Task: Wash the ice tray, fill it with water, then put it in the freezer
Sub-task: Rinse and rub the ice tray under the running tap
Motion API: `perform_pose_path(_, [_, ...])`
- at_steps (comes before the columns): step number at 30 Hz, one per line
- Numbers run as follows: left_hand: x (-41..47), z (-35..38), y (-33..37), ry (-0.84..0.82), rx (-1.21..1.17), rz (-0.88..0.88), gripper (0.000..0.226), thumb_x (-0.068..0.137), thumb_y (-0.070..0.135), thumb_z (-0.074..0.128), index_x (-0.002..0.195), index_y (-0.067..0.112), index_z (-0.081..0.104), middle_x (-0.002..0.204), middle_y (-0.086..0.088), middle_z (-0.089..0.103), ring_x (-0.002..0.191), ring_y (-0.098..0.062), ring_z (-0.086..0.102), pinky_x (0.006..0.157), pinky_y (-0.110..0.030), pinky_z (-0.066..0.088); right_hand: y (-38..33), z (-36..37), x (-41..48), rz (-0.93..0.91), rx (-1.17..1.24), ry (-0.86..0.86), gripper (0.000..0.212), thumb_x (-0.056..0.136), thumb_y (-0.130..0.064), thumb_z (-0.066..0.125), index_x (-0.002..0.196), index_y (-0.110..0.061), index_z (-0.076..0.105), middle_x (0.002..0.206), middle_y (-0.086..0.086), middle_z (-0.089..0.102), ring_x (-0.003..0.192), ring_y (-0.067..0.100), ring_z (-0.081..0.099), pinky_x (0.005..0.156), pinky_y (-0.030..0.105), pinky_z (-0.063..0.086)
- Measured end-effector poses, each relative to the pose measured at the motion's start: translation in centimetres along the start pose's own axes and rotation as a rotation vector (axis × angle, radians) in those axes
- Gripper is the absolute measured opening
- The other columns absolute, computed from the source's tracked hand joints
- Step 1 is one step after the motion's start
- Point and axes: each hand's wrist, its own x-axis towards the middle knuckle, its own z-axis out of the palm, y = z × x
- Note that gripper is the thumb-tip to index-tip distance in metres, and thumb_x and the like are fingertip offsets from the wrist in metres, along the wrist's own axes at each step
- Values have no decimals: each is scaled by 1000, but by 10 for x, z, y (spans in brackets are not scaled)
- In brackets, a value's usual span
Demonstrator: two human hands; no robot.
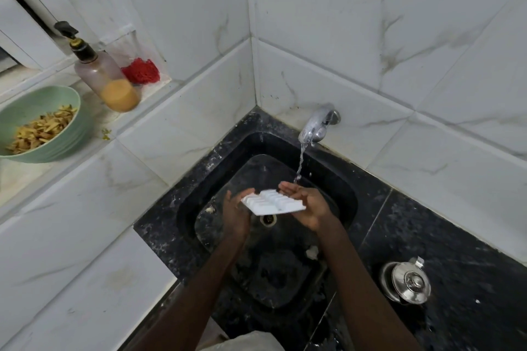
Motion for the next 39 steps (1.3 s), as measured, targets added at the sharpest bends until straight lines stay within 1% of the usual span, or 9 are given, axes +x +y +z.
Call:
perform_pose_path(2, [1, 5, 9, 28, -300, -293, 25, 99, -2, 50, 115, 3, 68, 113, -13, 73, 81, -6, 74, 82, -42, 63, -3, -2, -3, -46, -80, -40, 57, 79, 19, 35, 128, 2, 62, 140, 19, 62, 114, 23, 67, 92, 32, 55])
perform_pose_path(4, [-2, 10, 19, 42, -469, -542, 29, 101, -2, 45, 122, 8, 61, 110, -16, 71, 75, -20, 71, 54, -35, 58, -5, -6, -6, -106, -150, -76, 65, 78, 22, 34, 133, 0, 60, 138, 14, 66, 123, 23, 66, 95, 32, 56])
perform_pose_path(8, [-9, 13, 41, -209, -736, -712, 46, 109, 44, 39, 117, 8, 66, 117, -17, 73, 93, -32, 74, 68, -46, 60, -9, -13, -11, -213, -323, -112, 74, 73, 23, 35, 136, -5, 61, 137, 8, 67, 130, 24, 61, 104, 39, 54])
perform_pose_path(11, [-4, 17, 30, -456, -748, -617, 54, 107, 45, 44, 139, 4, 58, 136, -21, 64, 123, -38, 65, 94, -53, 57, -11, -12, -18, -260, -479, -79, 61, 86, 14, 42, 135, -14, 65, 131, 5, 71, 120, 26, 68, 97, 42, 58])
perform_pose_path(15, [9, 32, 7, -259, -572, -573, 72, 85, 33, 82, 138, -4, 50, 131, -29, 64, 115, -47, 66, 90, -65, 56, -7, -15, -13, -418, -784, 27, 58, 86, -12, 49, 141, -26, 60, 147, -7, 57, 131, 14, 58, 109, 39, 48])
perform_pose_path(18, [8, 40, 12, -177, -588, -559, 53, 93, 20, 75, 133, -1, 46, 124, -25, 69, 102, -40, 73, 80, -57, 61, -7, -16, -5, -494, -1032, 23, 48, 106, -19, 49, 154, -24, 48, 165, -9, 32, 145, 3, 34, 116, 23, 28])
perform_pose_path(22, [11, 44, 10, -168, -565, -548, 43, 97, 18, 69, 129, 5, 45, 122, -20, 70, 102, -36, 72, 90, -60, 58, -18, -6, 3, -485, -1149, -31, 52, 109, -37, 47, 160, -31, 35, 164, -17, 19, 139, -9, 23, 105, 4, 20])
perform_pose_path(28, [24, 43, 5, -119, -617, -510, 35, 99, 17, 67, 125, 8, 45, 118, -18, 70, 96, -31, 73, 88, -57, 59, -40, 15, 19, -444, -1223, -53, 52, 106, -49, 48, 156, -36, 41, 172, -7, 8, 155, 10, 14, 126, 39, 21])
perform_pose_path(39, [23, 52, 3, -85, -605, -555, 45, 97, 23, 70, 134, 9, 51, 122, -19, 71, 106, -41, 72, 87, -62, 59, -53, 11, 6, -395, -1272, -89, 58, 104, -54, 50, 157, -33, 40, 172, -9, 7, 151, 4, 16, 120, 29, 16])
